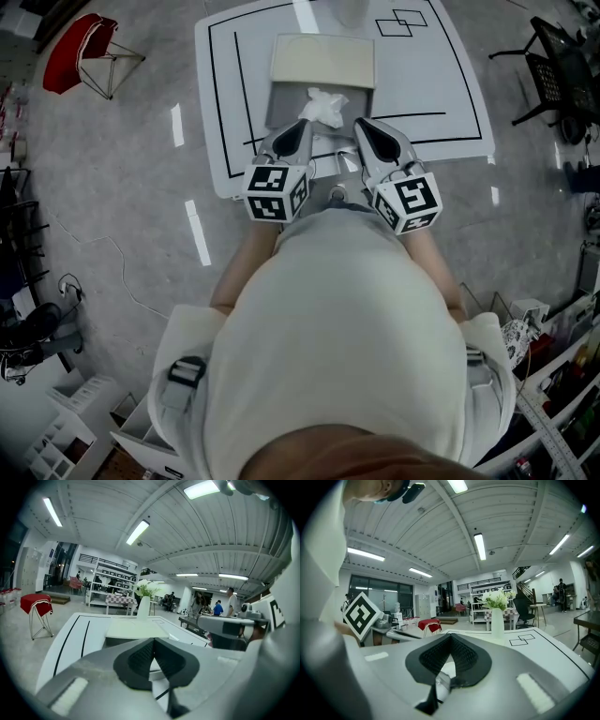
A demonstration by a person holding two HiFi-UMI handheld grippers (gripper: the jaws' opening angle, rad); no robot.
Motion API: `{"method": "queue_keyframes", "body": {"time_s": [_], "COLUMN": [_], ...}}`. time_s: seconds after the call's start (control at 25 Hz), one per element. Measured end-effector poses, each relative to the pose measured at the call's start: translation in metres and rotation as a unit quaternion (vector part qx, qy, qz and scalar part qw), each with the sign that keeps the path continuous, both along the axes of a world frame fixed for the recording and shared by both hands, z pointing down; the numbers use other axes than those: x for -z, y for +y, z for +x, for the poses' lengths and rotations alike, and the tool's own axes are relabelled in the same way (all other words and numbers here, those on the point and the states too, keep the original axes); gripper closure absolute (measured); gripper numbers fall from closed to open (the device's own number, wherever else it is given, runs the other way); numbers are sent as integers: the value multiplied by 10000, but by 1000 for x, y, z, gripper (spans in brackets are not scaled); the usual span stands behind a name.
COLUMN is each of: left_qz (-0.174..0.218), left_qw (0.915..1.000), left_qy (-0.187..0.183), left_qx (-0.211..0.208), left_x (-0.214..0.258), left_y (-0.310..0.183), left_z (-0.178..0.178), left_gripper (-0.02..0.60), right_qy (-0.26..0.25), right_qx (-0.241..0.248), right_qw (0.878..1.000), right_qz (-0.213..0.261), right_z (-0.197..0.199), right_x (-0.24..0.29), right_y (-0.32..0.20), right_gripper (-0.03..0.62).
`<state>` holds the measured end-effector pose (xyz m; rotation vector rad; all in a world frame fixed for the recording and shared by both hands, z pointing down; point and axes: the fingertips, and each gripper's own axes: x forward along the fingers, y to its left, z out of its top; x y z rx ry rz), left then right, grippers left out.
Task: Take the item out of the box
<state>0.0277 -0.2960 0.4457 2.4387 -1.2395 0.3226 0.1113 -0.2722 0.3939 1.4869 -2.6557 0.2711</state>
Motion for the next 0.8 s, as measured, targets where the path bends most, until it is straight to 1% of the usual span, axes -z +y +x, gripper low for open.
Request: {"method": "queue_keyframes", "body": {"time_s": [0.2, 0.44, 0.64, 0.72, 0.8], "left_qz": [-228, -519, -716, -874, -1075], "left_qw": [9993, 9966, 9942, 9920, 9886], "left_qy": [-285, -638, -803, -897, -1019], "left_qx": [54, 51, -44, -132, -276], "left_x": [-18, -53, -59, -62, -70], "left_y": [-19, -53, -51, -48, -49], "left_z": [8, 27, 32, 35, 41], "left_gripper": [581, 580, 580, 580, 509], "right_qy": [-34, -83, -80, -81, -90], "right_qx": [111, 288, 414, 442, 464], "right_qw": [9999, 9995, 9990, 9989, 9988], "right_qz": [-12, -116, -128, -129, -142], "right_z": [9, 21, 17, 17, 19], "right_x": [-4, -28, -26, -22, -23], "right_y": [-22, -59, -59, -58, -61], "right_gripper": [597, 597, 597, 597, 597]}}
